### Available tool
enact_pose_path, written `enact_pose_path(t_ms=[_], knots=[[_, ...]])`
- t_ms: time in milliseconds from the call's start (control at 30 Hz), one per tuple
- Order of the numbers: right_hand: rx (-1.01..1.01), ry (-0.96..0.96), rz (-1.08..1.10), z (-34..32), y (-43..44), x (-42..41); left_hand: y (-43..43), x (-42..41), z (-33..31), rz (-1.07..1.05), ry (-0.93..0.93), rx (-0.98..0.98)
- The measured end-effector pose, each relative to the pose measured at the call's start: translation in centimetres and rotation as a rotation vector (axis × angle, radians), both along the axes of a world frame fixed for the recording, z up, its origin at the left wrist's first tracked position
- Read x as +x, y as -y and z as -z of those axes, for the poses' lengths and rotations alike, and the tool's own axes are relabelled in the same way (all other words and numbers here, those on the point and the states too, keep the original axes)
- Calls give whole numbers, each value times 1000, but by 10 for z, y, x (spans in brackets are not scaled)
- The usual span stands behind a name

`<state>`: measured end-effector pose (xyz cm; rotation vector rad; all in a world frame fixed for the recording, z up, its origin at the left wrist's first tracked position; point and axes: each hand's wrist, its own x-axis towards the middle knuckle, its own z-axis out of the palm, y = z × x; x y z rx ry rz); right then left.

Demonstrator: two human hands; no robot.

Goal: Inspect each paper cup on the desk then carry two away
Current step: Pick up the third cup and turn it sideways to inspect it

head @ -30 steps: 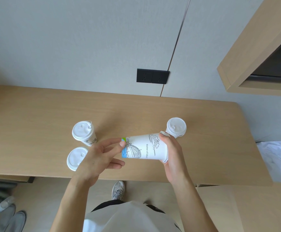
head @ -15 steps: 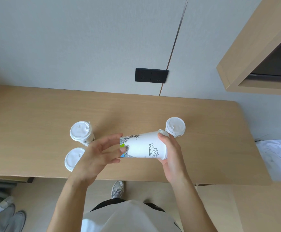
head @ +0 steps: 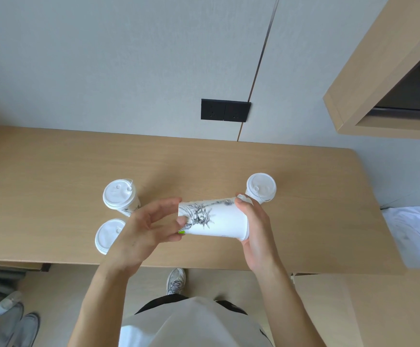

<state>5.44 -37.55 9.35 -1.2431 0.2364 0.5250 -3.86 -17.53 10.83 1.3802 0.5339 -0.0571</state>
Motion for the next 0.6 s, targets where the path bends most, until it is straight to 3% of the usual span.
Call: enact_pose_path(t_ms=[467,600], knots=[[-3,3,25,12,9,5,13,1,-1,-36,22,60],[24,-37,43,20,16,6,27,5,-4,-31,46,179]])
